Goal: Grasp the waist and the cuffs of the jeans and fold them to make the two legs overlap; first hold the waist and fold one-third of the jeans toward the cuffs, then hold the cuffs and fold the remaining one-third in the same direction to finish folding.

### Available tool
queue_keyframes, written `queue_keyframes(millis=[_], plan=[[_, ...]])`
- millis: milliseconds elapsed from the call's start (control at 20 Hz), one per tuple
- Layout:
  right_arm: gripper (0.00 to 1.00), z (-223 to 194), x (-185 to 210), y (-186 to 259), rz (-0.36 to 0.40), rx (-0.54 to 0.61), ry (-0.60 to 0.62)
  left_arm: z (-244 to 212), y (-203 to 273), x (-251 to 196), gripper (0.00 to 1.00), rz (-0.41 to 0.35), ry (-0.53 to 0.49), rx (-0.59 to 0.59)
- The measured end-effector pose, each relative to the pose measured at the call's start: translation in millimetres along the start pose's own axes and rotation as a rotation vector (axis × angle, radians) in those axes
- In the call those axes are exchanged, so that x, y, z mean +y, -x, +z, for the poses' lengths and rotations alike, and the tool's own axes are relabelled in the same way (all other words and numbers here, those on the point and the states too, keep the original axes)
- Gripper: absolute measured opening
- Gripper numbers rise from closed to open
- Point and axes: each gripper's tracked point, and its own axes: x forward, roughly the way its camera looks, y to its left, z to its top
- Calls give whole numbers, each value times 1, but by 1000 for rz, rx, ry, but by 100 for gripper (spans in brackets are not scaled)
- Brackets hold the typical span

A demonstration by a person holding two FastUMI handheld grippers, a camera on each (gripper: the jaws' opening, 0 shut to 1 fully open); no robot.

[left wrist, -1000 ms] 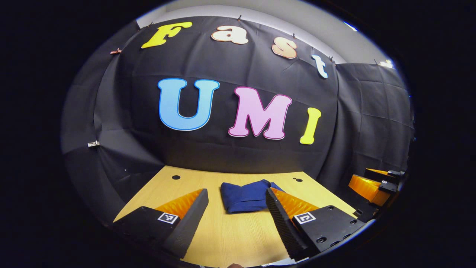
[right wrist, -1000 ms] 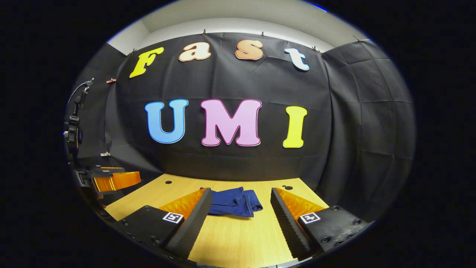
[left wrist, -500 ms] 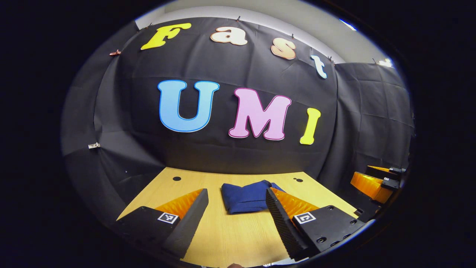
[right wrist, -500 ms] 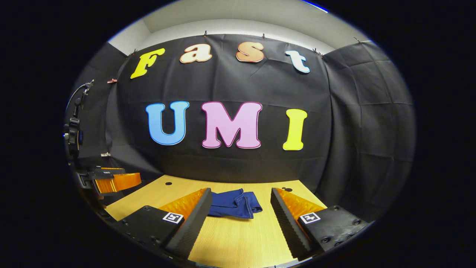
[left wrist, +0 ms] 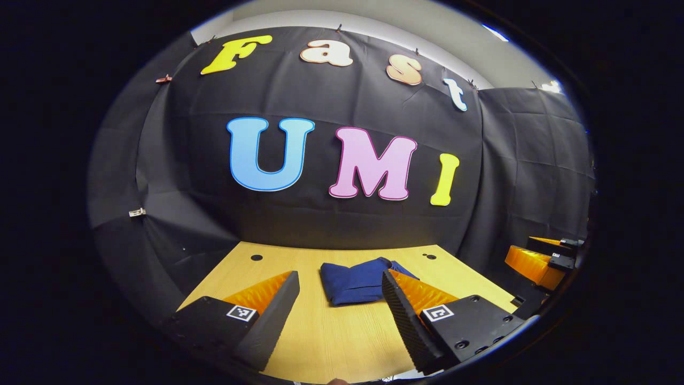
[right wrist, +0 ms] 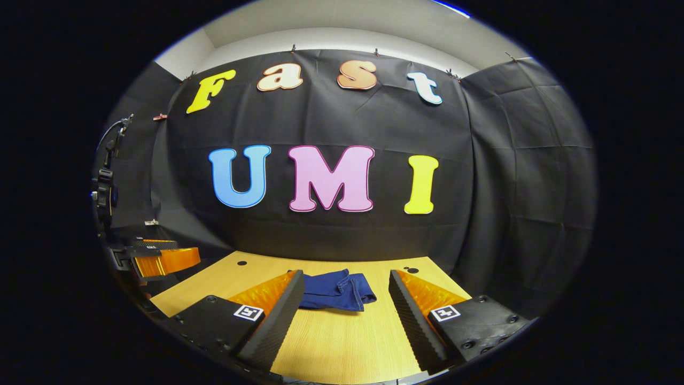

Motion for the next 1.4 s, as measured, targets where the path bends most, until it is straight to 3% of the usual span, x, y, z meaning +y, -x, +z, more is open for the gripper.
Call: queue_keyframes(millis=[1400], plan=[[96,-2,11,8,26,10,20,-13,15,15,97,21,-20,13]])
